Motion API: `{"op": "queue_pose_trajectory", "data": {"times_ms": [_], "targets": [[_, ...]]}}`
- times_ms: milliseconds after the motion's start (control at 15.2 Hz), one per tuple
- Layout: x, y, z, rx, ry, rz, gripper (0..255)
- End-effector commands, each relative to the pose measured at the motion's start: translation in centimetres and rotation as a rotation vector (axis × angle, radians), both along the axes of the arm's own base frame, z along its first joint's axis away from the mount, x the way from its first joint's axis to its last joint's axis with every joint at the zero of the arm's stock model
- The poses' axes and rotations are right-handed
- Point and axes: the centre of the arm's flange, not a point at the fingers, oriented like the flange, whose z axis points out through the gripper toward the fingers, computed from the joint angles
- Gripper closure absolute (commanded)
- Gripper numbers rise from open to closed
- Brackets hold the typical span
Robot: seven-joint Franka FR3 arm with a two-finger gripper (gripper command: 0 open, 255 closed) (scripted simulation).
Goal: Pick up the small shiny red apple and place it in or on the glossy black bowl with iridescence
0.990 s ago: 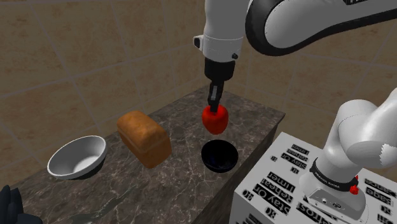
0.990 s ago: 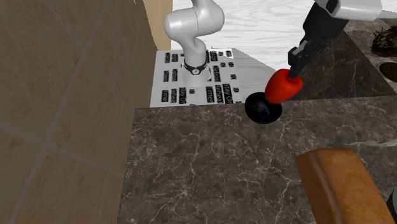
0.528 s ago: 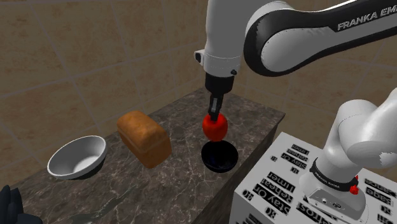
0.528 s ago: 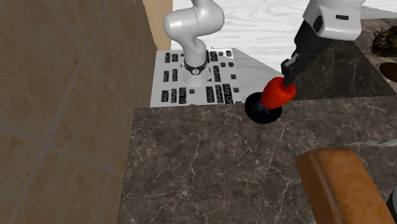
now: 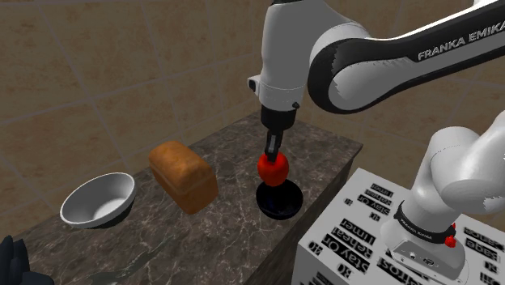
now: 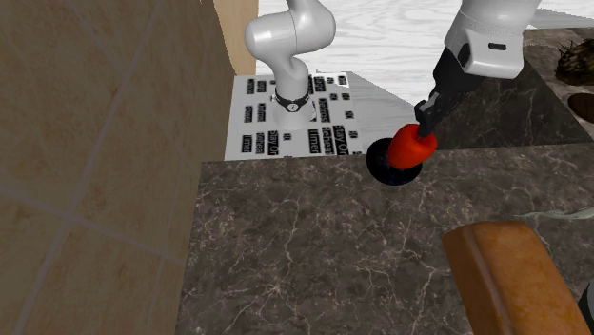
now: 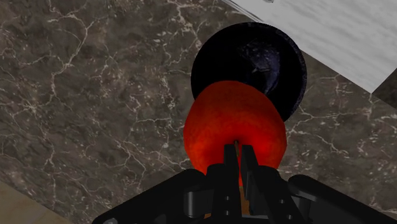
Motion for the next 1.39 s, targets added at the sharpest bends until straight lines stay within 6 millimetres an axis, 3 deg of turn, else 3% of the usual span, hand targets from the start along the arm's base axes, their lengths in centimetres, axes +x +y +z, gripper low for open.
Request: {"op": "queue_pose_trajectory", "data": {"times_ms": [0,198,264,594,858,1320], "targets": [[0.0,0.0,0.0,0.0,0.0,0.0,255],[0.0,0.0,0.0,0.0,0.0,0.0,255],[0.0,0.0,0.0,0.0,0.0,0.0,0],[0.0,0.0,0.0,0.0,0.0,0.0,0],[-0.7,0.2,4.9,0.0,0.0,0.0,0],[-0.7,0.2,4.9,0.0,0.0,0.0,0]]}}
